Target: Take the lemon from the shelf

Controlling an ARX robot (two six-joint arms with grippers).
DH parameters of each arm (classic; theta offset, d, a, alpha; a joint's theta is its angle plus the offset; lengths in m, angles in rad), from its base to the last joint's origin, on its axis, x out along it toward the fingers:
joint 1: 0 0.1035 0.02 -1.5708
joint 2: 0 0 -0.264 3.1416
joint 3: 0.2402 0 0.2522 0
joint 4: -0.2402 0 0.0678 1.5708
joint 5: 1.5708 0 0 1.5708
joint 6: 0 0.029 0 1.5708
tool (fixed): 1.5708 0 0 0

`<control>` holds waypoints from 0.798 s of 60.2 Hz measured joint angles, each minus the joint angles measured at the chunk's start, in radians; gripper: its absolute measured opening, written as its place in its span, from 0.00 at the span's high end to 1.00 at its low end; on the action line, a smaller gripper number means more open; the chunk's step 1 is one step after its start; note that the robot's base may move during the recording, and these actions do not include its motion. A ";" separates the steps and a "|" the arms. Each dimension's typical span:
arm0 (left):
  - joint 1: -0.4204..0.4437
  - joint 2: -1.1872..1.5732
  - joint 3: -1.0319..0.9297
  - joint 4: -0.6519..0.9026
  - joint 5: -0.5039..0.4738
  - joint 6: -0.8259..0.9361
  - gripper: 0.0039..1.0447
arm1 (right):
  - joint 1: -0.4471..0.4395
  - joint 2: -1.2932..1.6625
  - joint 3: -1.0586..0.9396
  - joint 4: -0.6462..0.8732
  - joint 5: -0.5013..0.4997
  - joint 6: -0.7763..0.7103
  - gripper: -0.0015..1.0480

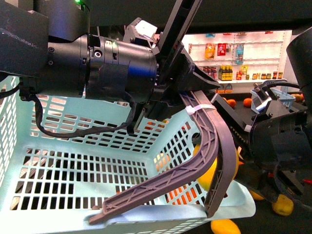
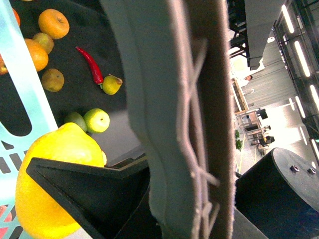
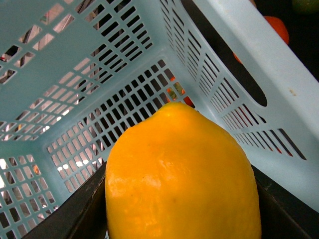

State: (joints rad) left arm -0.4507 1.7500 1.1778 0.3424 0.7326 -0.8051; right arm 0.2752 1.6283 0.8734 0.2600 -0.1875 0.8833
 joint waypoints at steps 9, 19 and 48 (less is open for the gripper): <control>0.000 0.000 0.000 0.000 -0.002 0.000 0.93 | -0.004 0.000 0.000 0.002 0.007 -0.001 0.05; 0.000 0.000 0.000 0.000 -0.003 -0.003 0.93 | -0.023 0.000 0.000 0.007 0.013 -0.010 0.02; 0.000 0.000 0.002 0.000 0.000 -0.004 0.93 | -0.335 0.030 0.104 0.128 -0.016 -0.198 0.02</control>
State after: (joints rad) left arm -0.4507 1.7500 1.1793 0.3420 0.7330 -0.8089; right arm -0.0593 1.6581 0.9771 0.3878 -0.2031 0.6849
